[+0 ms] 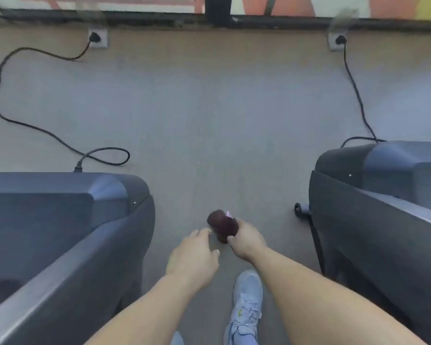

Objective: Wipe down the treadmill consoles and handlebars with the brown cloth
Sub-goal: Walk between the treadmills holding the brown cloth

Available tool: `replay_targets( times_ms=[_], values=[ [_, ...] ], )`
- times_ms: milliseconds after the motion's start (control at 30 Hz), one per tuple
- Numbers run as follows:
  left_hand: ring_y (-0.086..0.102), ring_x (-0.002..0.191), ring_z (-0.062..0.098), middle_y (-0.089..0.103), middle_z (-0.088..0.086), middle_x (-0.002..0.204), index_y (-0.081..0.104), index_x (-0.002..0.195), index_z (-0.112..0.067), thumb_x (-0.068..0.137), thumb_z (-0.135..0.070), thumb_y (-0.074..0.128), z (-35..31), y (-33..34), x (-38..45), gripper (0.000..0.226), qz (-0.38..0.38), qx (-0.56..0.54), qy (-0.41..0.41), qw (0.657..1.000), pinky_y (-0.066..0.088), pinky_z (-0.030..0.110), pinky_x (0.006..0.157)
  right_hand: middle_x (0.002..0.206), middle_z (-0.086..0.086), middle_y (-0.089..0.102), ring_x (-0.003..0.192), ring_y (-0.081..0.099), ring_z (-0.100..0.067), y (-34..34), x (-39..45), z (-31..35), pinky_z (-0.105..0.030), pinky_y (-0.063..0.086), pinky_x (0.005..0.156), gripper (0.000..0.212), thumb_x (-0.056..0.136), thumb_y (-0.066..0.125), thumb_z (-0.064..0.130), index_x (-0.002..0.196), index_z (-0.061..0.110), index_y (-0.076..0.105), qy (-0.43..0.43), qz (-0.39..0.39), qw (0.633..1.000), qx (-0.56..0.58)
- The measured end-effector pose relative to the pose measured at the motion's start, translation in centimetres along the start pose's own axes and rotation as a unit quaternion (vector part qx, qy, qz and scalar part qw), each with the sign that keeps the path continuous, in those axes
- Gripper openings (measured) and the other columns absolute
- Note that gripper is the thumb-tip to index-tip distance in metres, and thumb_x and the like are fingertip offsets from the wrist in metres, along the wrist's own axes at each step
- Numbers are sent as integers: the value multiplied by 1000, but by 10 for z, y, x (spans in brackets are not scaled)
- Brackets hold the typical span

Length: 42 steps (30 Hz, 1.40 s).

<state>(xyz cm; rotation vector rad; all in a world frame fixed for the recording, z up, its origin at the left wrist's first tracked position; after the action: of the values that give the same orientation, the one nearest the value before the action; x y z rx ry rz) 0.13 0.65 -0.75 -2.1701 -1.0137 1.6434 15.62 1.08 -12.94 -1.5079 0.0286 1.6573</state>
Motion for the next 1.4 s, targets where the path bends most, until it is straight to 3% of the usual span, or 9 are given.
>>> replay_targets(
  times_ms=[600, 800, 933, 1000, 1067, 1133, 1200, 1300, 1400],
  values=[
    [50, 129, 16, 49, -9, 140, 52, 136, -26, 101, -35, 51, 35, 37, 21, 36, -30, -48, -75, 996, 43, 32, 104, 137, -3, 49, 119, 59, -28, 28, 46, -8, -32, 38, 82, 36, 103, 52, 34, 136, 22, 50, 42, -62, 996, -48],
    [57, 118, 17, 58, -7, 129, 61, 122, -26, 102, -38, 50, 30, 29, -33, 26, -38, -138, -144, 979, 44, 30, 96, 116, 3, 52, 101, 59, -23, 8, -37, 5, -32, 41, 80, 14, 98, 58, 33, 108, 24, 56, 11, -63, 996, 69],
    [60, 113, 27, 69, 5, 118, 67, 104, -20, 97, -68, 38, 5, -23, -93, 56, -16, -272, -271, 923, 46, 35, 99, 92, 2, 66, 81, 63, -17, -23, -148, 31, -21, 43, 61, 15, 92, 72, 20, 88, 18, 58, -25, -7, 959, 284],
    [60, 115, 28, 67, 10, 122, 68, 116, -14, 94, -75, 37, -12, -58, -134, 72, 2, -375, -319, 870, 44, 36, 99, 89, -1, 69, 71, 66, -15, -54, -215, 47, -22, 43, 51, 19, 90, 76, 16, 88, 13, 58, -59, 86, 927, 360],
    [66, 106, 24, 73, 6, 113, 69, 119, -14, 89, -77, 47, -27, -90, -178, 73, 32, -517, -317, 794, 48, 36, 94, 93, -3, 71, 75, 68, -16, -90, -276, 63, -27, 46, 53, 24, 84, 81, 18, 90, 12, 58, -94, 173, 915, 353],
    [73, 97, 24, 78, 8, 103, 71, 114, -13, 85, -71, 61, -37, -117, -216, 65, 24, -580, -294, 759, 54, 36, 94, 98, -5, 73, 85, 69, -20, -126, -327, 79, -29, 51, 63, 21, 80, 80, 11, 89, 14, 62, -105, 244, 917, 298],
    [69, 100, 27, 75, 12, 113, 69, 120, -7, 89, -60, 65, -45, -139, -250, 61, -50, -531, -273, 800, 50, 30, 88, 102, -6, 75, 93, 71, -22, -151, -361, 96, -26, 53, 69, 26, 76, 64, -3, 93, 16, 68, -117, 274, 928, 223],
    [67, 103, 29, 73, 12, 116, 67, 119, -10, 95, -49, 63, -65, -174, -297, 45, -148, -455, -205, 854, 47, 29, 79, 109, -6, 72, 79, 66, -13, -187, -393, 132, -21, 47, 63, 34, 91, 51, -10, 112, 10, 68, -116, 183, 948, 234],
    [68, 107, 23, 74, 2, 115, 64, 126, -25, 98, -37, 62, -80, -196, -341, 30, -183, -414, -122, 883, 45, 27, 78, 117, -5, 75, 93, 71, -18, -210, -428, 179, -28, 54, 77, 26, 103, 59, 32, 121, 19, 71, -113, 150, 926, 329]
  ],
)
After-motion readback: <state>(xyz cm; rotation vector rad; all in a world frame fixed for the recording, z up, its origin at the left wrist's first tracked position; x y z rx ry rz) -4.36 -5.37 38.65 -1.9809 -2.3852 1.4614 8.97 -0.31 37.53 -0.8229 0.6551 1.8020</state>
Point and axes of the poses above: each hand's wrist, its own x-axis towards the middle knuckle, its own y-axis out of the palm, z = x × y, the point moved 1 cm from there along x, towards the middle knuckle
